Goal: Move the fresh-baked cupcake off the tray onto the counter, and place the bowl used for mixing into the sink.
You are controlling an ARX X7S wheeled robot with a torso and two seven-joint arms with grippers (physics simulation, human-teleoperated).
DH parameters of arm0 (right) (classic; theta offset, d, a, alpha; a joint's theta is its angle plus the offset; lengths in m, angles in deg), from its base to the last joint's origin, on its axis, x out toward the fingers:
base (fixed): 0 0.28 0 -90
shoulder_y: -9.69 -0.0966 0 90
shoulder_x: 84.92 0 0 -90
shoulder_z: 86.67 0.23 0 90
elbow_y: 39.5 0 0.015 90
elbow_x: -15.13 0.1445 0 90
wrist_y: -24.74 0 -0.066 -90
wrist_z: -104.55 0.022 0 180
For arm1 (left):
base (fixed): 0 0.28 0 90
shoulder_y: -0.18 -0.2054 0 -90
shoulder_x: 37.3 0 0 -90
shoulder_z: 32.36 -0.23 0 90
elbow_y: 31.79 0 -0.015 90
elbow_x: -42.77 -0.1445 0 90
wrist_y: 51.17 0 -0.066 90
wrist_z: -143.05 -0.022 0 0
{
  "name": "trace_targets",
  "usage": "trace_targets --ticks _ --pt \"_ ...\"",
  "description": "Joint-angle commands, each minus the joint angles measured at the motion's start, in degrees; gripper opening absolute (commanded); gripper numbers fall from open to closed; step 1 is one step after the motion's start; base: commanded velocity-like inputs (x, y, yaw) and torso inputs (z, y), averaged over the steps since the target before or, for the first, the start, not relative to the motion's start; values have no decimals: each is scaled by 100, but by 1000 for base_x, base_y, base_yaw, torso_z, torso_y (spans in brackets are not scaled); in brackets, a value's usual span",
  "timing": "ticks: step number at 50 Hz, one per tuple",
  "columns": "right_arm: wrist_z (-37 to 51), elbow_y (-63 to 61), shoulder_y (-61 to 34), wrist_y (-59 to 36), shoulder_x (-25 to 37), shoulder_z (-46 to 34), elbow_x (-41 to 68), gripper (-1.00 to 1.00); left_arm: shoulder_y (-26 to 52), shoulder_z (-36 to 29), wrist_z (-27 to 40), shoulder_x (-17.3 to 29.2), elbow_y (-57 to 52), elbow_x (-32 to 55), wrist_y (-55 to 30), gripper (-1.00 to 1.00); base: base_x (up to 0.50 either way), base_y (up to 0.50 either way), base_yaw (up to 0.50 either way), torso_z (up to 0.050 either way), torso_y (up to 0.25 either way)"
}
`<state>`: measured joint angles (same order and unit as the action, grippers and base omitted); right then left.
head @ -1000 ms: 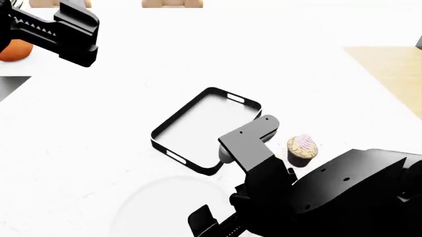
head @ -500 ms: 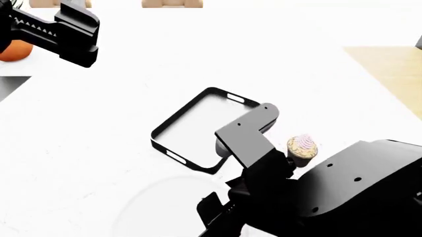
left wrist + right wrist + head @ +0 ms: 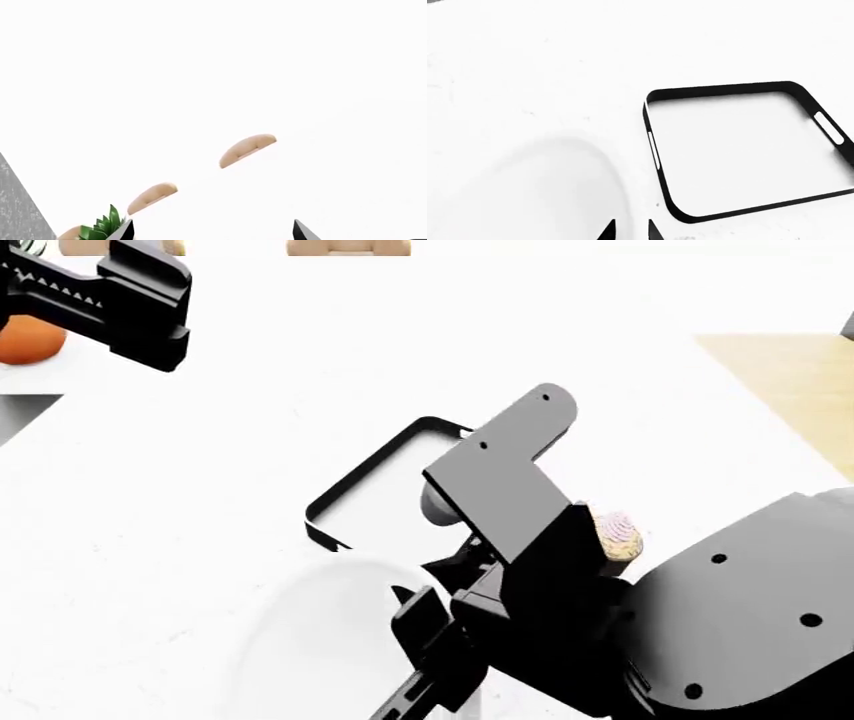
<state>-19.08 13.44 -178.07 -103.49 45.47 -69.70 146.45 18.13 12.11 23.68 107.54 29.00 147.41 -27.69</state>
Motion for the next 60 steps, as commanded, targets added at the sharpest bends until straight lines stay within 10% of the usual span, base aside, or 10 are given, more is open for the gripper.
trace_targets --ticks 1,60 --pt "-75 -85 -309 -93 -56 265 -236 -100 16 8 -4 41 -9 -18 -4 100 0 0 0 0 0" --pt "743 406 -1486 455 583 1480 -1307 -100 -410 947 -205 1487 -566 224 1008 100 0 0 0 0 0"
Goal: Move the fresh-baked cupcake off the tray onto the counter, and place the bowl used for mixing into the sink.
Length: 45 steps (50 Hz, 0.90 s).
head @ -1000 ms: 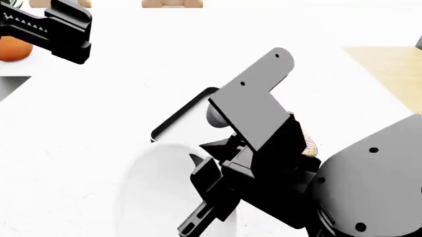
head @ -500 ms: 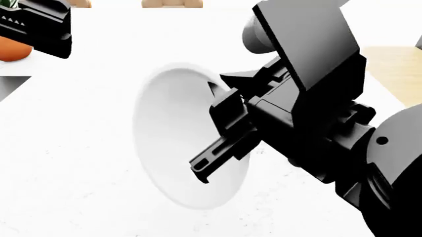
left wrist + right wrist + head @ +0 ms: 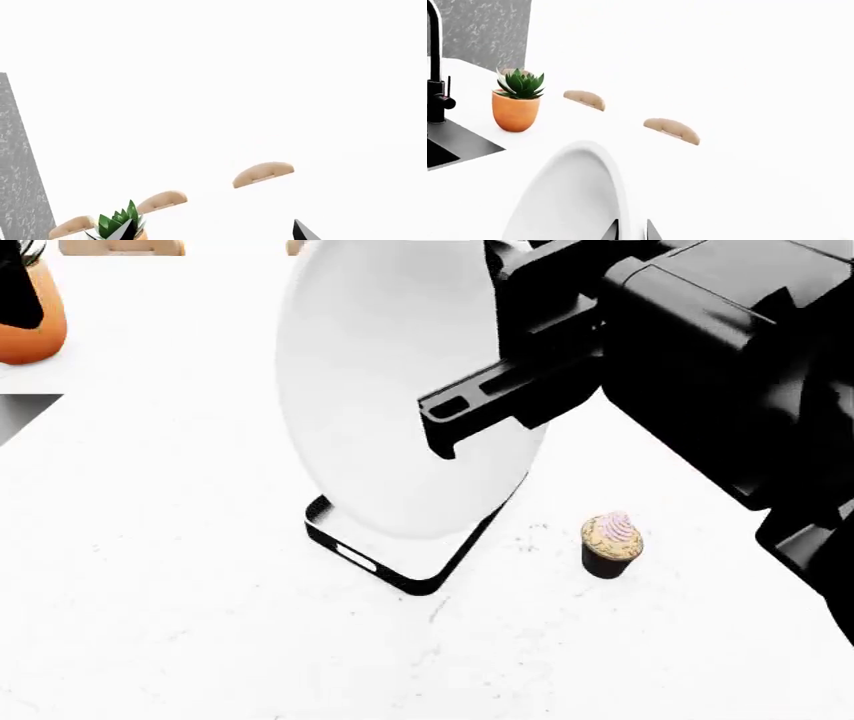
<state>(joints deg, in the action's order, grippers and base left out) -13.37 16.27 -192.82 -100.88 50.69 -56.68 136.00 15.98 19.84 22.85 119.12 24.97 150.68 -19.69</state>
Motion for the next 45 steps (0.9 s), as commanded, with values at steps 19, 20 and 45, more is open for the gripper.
trace_targets --ticks 19,20,45 --pt "179 -12 -182 1 19 210 -910 -100 -659 492 -318 1040 -526 -95 827 100 0 0 0 0 0" --pt "160 3 -98 101 23 238 -870 -100 -715 496 -349 1067 -538 -132 885 100 0 0 0 0 0" --pt "383 45 -64 127 43 245 -851 -100 -1373 554 -461 1615 -910 -309 1732 100 -450 0 0 0 0"
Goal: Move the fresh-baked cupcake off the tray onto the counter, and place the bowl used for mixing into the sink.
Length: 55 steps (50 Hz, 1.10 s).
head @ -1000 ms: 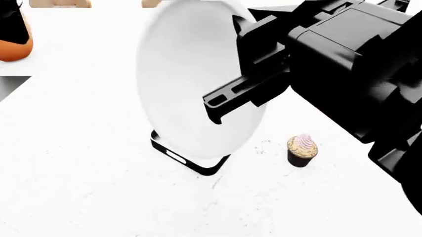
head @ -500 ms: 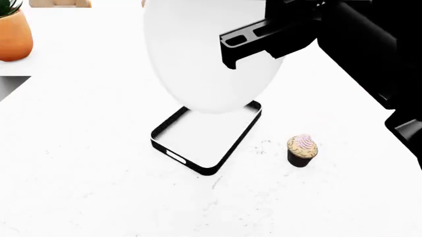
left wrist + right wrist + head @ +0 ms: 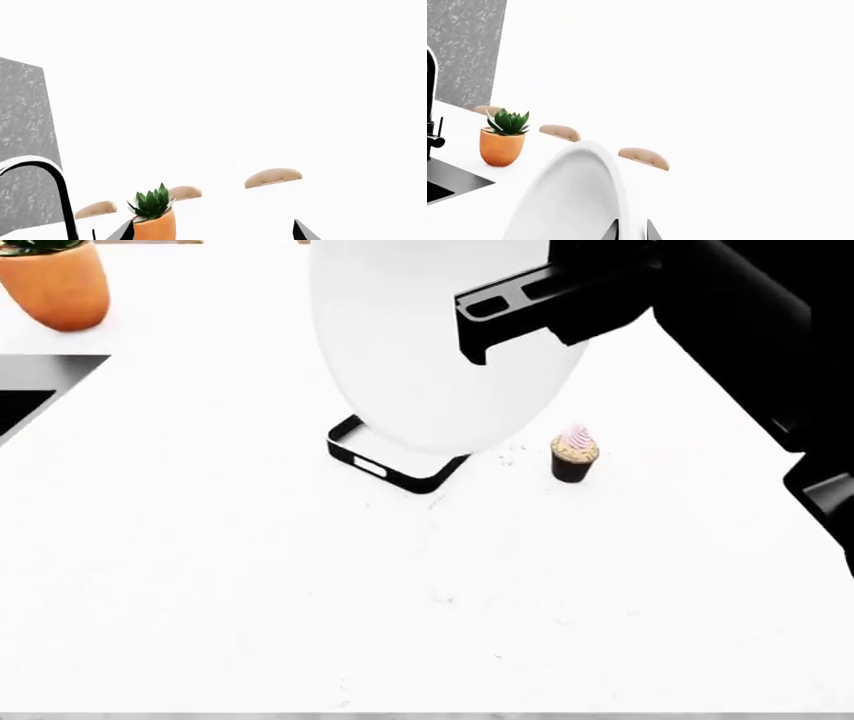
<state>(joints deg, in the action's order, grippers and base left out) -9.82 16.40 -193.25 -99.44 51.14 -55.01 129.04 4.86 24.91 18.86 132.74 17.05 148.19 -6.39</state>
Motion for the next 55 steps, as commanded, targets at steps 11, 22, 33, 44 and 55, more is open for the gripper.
trace_targets --ticks 11,22,33,44,55 --pt "-96 68 54 -28 -125 53 -464 -100 -886 -169 257 995 -637 -410 3055 100 -321 0 0 0 0" --pt "-165 54 164 70 -147 99 -566 -100 -7903 6583 179 -1912 -1317 -1672 2399 100 0 0 0 0 0" --pt "-193 108 220 129 -217 121 -727 -100 -9407 7860 -678 -3511 -1702 -3025 2423 100 0 0 0 0 0" --pt "-156 78 111 16 -125 143 -674 -100 -10182 8394 -1249 -4381 -1770 -3622 2621 100 0 0 0 0 0" --pt "-209 170 76 117 -298 222 -879 -100 -11205 8564 -1244 -4542 -1878 -4056 3621 100 161 282 0 0 0"
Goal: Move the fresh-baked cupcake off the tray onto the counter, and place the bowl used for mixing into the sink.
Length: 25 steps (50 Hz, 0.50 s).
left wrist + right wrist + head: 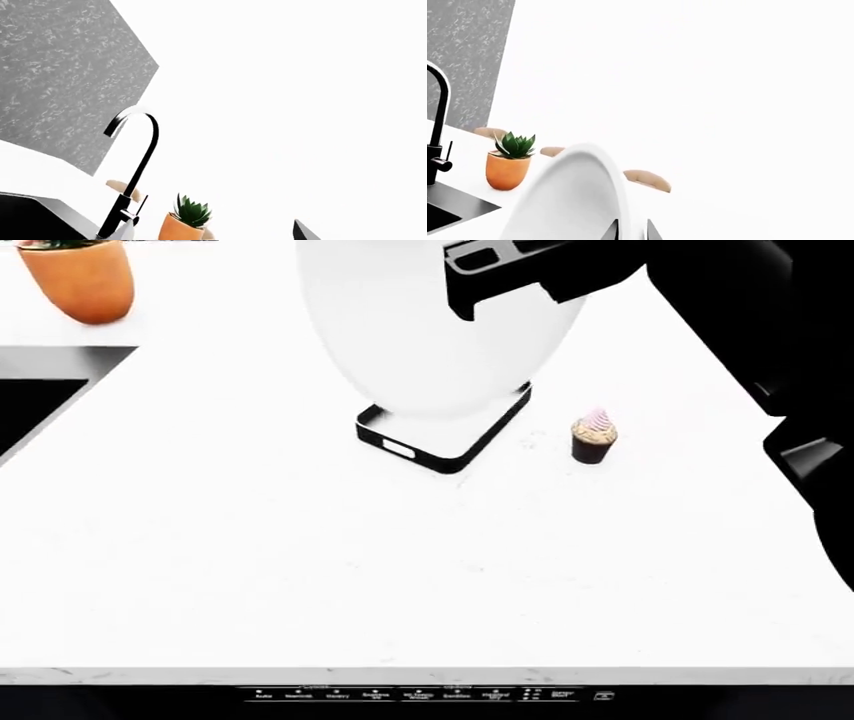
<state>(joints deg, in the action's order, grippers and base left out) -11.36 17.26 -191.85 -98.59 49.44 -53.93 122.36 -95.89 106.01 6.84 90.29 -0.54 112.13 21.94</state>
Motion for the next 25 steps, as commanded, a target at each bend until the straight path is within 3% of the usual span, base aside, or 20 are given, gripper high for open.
trace_targets --ticks 1,4,15,25 --pt "-58 93 -60 38 -148 112 -230 -100 -1254 432 10 -234 -119 -462 954 100 285 477 0 0 0" --pt "-126 149 -17 66 -250 94 -343 -100 -1662 335 215 -1 -115 -582 1471 100 288 479 0 0 0" --pt "-218 187 75 104 -330 85 -372 -100 -1891 394 312 16 -75 -604 1720 100 285 482 0 0 1" --pt "-240 279 25 -39 -408 -4 -349 -100 -1990 346 370 70 -55 -659 1856 100 33 500 0 0 1"
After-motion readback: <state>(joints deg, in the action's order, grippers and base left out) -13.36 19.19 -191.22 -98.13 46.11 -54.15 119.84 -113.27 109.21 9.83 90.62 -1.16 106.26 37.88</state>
